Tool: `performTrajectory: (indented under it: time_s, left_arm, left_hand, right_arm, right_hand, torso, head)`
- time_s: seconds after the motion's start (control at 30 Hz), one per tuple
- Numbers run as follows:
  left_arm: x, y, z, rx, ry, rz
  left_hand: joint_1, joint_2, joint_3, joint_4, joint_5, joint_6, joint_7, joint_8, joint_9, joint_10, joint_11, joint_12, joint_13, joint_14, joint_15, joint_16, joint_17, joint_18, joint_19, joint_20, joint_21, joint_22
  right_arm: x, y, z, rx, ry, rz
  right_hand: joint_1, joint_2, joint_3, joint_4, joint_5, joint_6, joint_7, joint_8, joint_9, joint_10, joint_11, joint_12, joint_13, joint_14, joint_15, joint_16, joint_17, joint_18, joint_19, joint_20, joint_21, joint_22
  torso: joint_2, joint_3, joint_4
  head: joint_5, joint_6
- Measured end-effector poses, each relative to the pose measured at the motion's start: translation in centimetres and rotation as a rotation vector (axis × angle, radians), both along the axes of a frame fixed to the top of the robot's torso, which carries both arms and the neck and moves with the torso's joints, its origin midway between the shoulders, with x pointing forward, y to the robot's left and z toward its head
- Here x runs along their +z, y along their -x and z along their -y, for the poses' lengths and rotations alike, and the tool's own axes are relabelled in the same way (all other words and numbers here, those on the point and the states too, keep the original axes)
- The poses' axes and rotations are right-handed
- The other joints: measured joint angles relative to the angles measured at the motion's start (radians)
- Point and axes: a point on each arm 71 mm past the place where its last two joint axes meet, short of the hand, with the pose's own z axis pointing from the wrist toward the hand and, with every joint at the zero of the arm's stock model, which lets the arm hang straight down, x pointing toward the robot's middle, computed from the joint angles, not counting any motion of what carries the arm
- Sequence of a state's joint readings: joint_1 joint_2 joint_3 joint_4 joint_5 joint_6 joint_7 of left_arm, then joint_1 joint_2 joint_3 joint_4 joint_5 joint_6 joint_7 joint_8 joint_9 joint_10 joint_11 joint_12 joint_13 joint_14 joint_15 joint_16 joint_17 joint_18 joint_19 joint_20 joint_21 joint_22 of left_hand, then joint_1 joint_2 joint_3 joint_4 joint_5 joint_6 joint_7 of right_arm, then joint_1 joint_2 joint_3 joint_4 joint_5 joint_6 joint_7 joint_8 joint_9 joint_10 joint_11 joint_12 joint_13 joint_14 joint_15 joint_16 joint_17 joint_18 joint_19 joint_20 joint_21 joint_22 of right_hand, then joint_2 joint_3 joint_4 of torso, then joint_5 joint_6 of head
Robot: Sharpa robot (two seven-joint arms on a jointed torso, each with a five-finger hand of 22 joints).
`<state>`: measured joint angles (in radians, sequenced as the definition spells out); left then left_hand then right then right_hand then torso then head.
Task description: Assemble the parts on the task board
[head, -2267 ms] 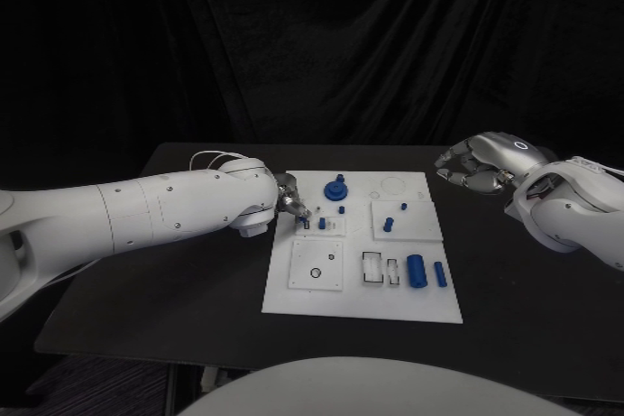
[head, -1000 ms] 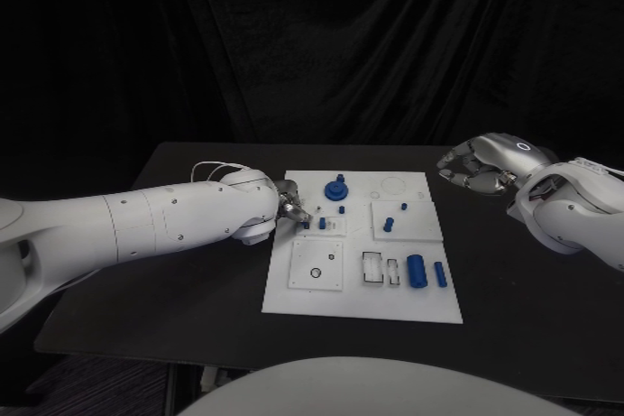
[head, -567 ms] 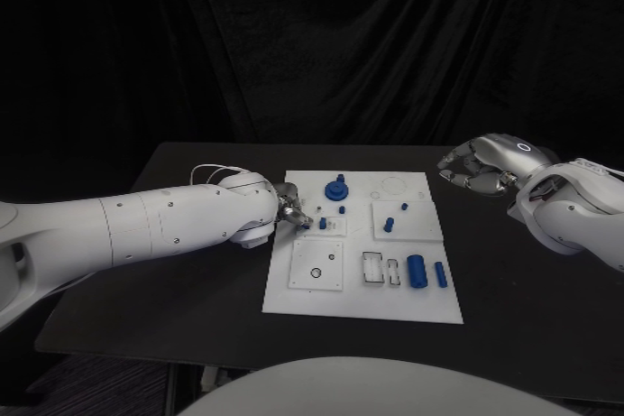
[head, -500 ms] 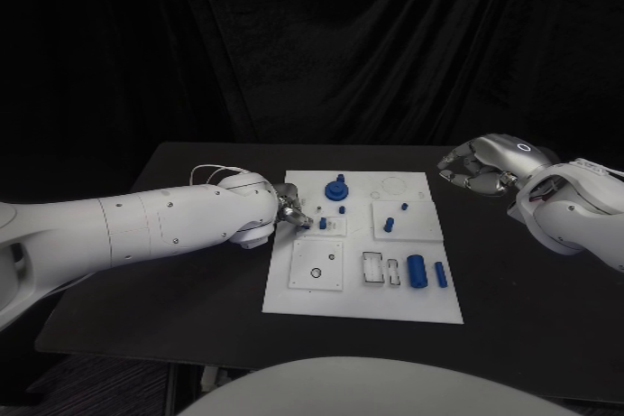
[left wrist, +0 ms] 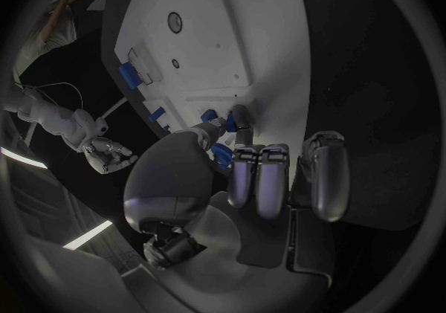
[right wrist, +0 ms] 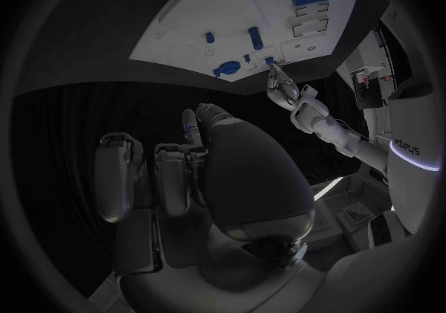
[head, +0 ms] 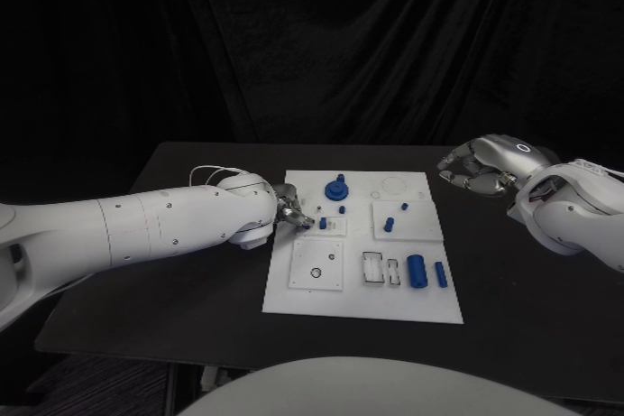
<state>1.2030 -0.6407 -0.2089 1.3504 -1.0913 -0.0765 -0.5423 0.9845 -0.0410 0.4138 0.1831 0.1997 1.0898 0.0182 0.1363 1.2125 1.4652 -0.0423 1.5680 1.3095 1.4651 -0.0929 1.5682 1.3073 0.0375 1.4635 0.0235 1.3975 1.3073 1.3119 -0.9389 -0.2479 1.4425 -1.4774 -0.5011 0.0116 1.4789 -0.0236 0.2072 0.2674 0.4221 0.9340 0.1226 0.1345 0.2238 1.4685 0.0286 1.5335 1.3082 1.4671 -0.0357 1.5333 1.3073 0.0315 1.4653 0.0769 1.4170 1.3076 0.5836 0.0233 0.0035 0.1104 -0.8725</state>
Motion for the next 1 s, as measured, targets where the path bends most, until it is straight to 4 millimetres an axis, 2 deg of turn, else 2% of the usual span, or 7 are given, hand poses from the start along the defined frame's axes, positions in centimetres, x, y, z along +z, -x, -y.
performTrajectory:
  time_s: [0.33, 0.53, 0.67, 0.9, 1.0]
  left_arm:
    - [0.03, -0.30, -0.15, 0.007, 0.005, 0.012]
    - [-0.01, -0.38, -0.20, 0.009, 0.008, 0.014]
    - [-0.01, -0.40, -0.22, 0.010, 0.009, 0.016]
    - [0.00, -0.41, -0.21, 0.010, 0.011, 0.018]
    - [0.00, -0.41, -0.23, 0.010, 0.013, 0.020]
  left_hand:
    - [-0.031, 0.015, -0.106, 0.061, -0.063, -0.018, 0.018, -0.040, -0.031, 0.003, 0.003, 0.000, 0.000, 0.000, 0.000, 0.000, 0.000, 0.000, 0.000, 0.000, -0.009, 0.000]
    - [-0.063, 0.030, -0.186, 0.097, -0.116, -0.025, 0.025, -0.063, -0.057, 0.001, 0.008, 0.000, 0.000, 0.000, 0.007, 0.000, 0.000, 0.000, 0.004, 0.004, -0.009, 0.000]
    - [-0.085, 0.037, -0.232, 0.105, -0.137, -0.027, 0.027, -0.064, -0.065, 0.001, 0.012, 0.000, 0.000, 0.002, 0.009, 0.000, 0.000, 0.000, 0.004, 0.004, -0.009, 0.000]
    - [-0.122, 0.054, -0.284, 0.108, -0.143, -0.027, 0.027, -0.064, -0.072, 0.000, 0.014, 0.000, 0.000, 0.004, 0.011, 0.000, 0.000, 0.000, 0.000, 0.007, -0.009, 0.000]
    - [-0.162, 0.079, -0.318, 0.110, -0.143, -0.026, 0.027, -0.064, -0.070, 0.000, 0.014, 0.000, 0.000, 0.004, 0.011, 0.000, 0.000, 0.000, 0.000, 0.007, -0.009, 0.000]
  right_arm:
    - [-0.04, 0.00, 0.05, -0.003, 0.002, -0.004]
    - [-0.07, -0.01, 0.06, -0.004, 0.003, -0.007]
    - [-0.09, -0.01, 0.07, -0.005, 0.004, -0.009]
    - [-0.11, -0.01, 0.11, -0.008, 0.006, -0.012]
    - [-0.12, -0.01, 0.11, -0.008, 0.006, -0.013]
  right_hand:
    - [0.000, 0.000, 0.000, 0.000, 0.000, 0.000, 0.000, 0.000, 0.000, 0.000, 0.000, 0.000, 0.000, 0.000, 0.000, 0.000, 0.000, 0.000, 0.000, 0.000, 0.000, 0.000]
    - [0.000, 0.000, 0.000, 0.000, 0.000, 0.000, 0.000, 0.000, 0.000, 0.000, 0.000, 0.000, 0.000, 0.000, 0.000, 0.000, 0.000, 0.000, 0.000, 0.000, 0.000, 0.000]
    - [0.000, 0.000, 0.000, 0.000, 0.000, 0.000, 0.000, 0.000, 0.000, 0.000, 0.000, 0.000, 0.000, 0.000, 0.000, 0.000, 0.000, 0.000, 0.000, 0.000, 0.000, 0.000]
    - [0.000, 0.000, 0.000, 0.000, 0.000, 0.000, 0.000, 0.000, 0.000, 0.000, 0.000, 0.000, 0.000, 0.000, 0.000, 0.000, 0.000, 0.000, 0.000, 0.000, 0.000, 0.000]
    - [0.000, 0.000, 0.000, 0.000, 0.000, 0.000, 0.000, 0.000, 0.000, 0.000, 0.000, 0.000, 0.000, 0.000, 0.000, 0.000, 0.000, 0.000, 0.000, 0.000, 0.000, 0.000]
  torso:
    - [0.000, 0.0000, -0.0002]
    - [-0.001, 0.0000, -0.0014]
    - [-0.001, 0.0000, -0.0016]
    - [0.000, 0.0006, -0.0008]
    - [0.000, 0.0006, -0.0005]
  head:
    - [0.001, 0.000]
    - [0.003, 0.000]
    - [0.003, 0.000]
    - [0.003, 0.000]
    - [0.003, 0.000]
